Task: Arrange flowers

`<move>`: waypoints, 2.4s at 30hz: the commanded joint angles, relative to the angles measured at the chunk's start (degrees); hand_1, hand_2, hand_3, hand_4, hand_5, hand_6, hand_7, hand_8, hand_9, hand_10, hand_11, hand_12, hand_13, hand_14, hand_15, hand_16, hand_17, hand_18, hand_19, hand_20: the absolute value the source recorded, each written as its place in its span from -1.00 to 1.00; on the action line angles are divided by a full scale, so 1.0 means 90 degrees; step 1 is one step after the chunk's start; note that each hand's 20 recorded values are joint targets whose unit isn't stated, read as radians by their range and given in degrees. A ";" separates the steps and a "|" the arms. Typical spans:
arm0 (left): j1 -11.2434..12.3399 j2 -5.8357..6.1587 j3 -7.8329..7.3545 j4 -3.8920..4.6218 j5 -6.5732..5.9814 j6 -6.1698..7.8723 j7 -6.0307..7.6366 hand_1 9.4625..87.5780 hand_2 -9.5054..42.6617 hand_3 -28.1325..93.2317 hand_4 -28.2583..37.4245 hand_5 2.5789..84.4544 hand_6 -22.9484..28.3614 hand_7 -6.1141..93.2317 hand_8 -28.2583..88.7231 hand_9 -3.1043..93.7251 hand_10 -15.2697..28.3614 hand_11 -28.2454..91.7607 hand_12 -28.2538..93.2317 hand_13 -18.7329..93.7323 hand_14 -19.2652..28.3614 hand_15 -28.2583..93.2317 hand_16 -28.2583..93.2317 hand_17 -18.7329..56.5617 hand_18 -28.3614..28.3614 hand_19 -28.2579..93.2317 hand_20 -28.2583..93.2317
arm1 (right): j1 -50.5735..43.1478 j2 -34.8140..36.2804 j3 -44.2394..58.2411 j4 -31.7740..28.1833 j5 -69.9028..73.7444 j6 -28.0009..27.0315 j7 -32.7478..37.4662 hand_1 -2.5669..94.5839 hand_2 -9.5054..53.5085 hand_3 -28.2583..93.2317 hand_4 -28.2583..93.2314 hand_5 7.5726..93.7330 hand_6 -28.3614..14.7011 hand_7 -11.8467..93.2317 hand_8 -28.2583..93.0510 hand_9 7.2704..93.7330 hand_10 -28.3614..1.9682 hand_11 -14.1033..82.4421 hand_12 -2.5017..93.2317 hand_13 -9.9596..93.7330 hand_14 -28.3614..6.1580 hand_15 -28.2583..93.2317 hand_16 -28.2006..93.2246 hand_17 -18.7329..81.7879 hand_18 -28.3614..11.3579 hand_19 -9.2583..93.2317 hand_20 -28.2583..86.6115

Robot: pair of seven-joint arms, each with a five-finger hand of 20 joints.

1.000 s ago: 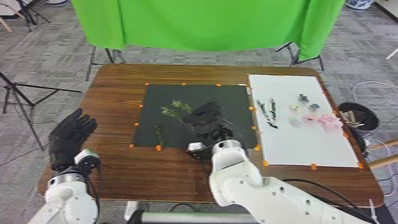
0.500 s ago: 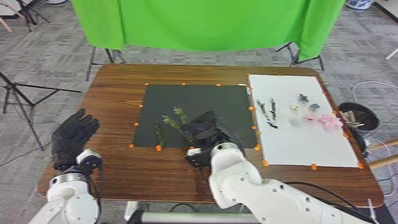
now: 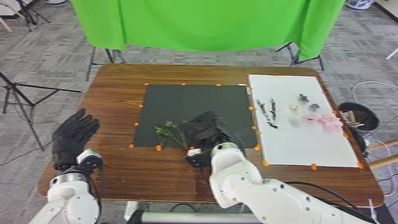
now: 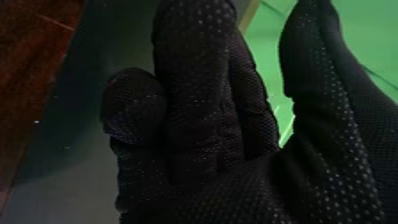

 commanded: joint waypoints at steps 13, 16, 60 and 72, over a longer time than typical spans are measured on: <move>0.0008 -0.0049 0.0021 0.0007 -0.0005 -0.0032 -0.0017 -0.34 -0.43 0.62 -0.70 0.17 0.10 -0.55 -0.66 0.08 0.37 -0.14 -0.38 0.13 0.50 -0.14 -0.58 0.10 0.53 -0.16 -0.08 | -0.0075 0.0508 0.0272 -0.0403 -0.0357 -0.3000 -0.2231 -0.42 -0.35 0.55 -0.80 -0.02 0.16 -0.58 -0.64 0.18 -0.05 -0.56 -0.77 1.00 0.29 0.20 -0.17 0.75 -0.07 0.84 0.06; 0.0048 -0.0059 -0.0008 -0.0009 -0.0012 -0.0020 -0.0015 -0.34 -0.43 0.62 -0.70 0.17 0.10 -0.55 -0.66 0.08 0.37 -0.14 -0.38 0.13 0.50 -0.14 -0.58 0.10 0.53 -0.16 -0.08 | -0.0085 0.0518 0.0333 -0.0430 -0.0629 -0.3463 -0.2021 -0.50 -0.23 0.54 -0.83 -0.15 0.13 -0.62 -0.62 0.06 -0.05 -0.58 -0.80 1.00 0.29 0.24 -0.19 0.73 -0.14 0.96 -0.04; 0.0016 -0.0078 0.0039 0.0022 -0.0006 -0.0061 -0.0098 -0.33 -0.43 0.62 -0.70 0.17 0.10 -0.55 -0.66 0.09 0.37 -0.14 -0.38 0.13 0.50 -0.14 -0.58 0.10 0.53 -0.16 -0.09 | 0.0051 0.0514 0.0130 -0.0473 -0.1797 -0.2787 -0.0720 -0.52 -0.22 0.50 -0.80 -0.13 0.07 -0.62 -0.63 0.06 -0.19 -0.58 -0.84 1.00 0.31 0.40 -0.24 0.77 -0.22 1.00 0.13; -0.0022 -0.0073 0.0053 0.0034 -0.0019 -0.0074 -0.0061 -0.34 -0.43 0.63 -0.70 0.17 0.10 -0.55 -0.66 0.09 0.37 -0.14 -0.38 0.13 0.50 -0.14 -0.58 0.09 0.53 -0.15 -0.09 | 0.0103 0.0504 0.0078 -0.0568 -0.1987 -0.2466 -0.0524 -0.52 -0.24 0.49 -0.79 -0.10 0.06 -0.61 -0.63 0.09 -0.23 -0.58 -0.84 1.00 0.32 0.40 -0.25 0.78 -0.22 1.00 0.12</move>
